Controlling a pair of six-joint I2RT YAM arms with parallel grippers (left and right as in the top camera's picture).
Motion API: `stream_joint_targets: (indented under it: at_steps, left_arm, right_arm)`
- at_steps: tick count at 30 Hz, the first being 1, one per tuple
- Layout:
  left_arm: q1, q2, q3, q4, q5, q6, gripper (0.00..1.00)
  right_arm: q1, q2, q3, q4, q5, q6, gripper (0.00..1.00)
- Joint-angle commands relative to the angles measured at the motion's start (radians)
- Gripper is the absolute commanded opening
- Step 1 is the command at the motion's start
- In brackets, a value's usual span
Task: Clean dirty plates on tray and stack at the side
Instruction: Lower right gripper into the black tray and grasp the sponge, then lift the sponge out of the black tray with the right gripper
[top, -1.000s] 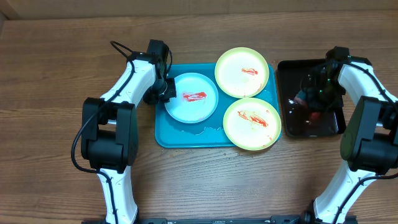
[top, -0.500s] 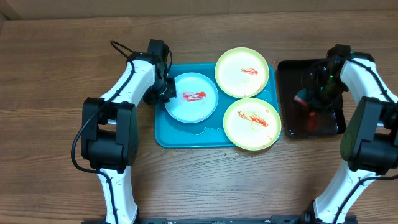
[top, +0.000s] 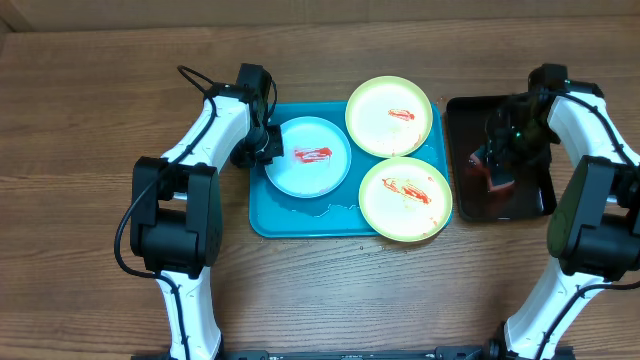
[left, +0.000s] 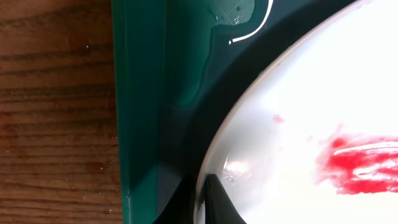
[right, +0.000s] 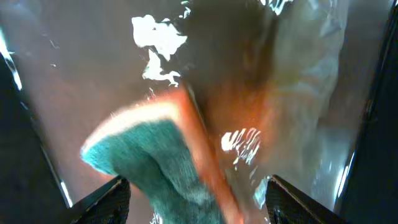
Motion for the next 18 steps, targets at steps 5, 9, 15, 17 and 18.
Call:
stream_joint_targets:
  at_steps: [5,9,15,17,18]
  left_arm:
    - [-0.002,0.029,-0.029,0.023,-0.03,0.001,0.04]
    - [-0.002,0.029,-0.029,0.026,-0.03,0.001,0.04]
    - [-0.002,0.029,-0.029,0.036,-0.03,0.001,0.04]
    - [-0.002,0.029,-0.029,0.036,-0.03,0.001,0.04]
    - [-0.002,0.029,-0.029,0.036,-0.03,0.001,0.04]
  right_arm:
    - [0.024,0.004,0.017,0.089,-0.049,-0.096,0.73]
    - [0.024,0.004,0.017,0.057,-0.098,-0.104,0.72]
    - [0.024,0.005,-0.002,0.042,-0.129,-0.104,0.73]
    - [0.024,0.005,-0.027,0.062,-0.128,-0.112,0.73]
    - [0.024,0.005,-0.039,0.071,-0.129,-0.121,0.73]
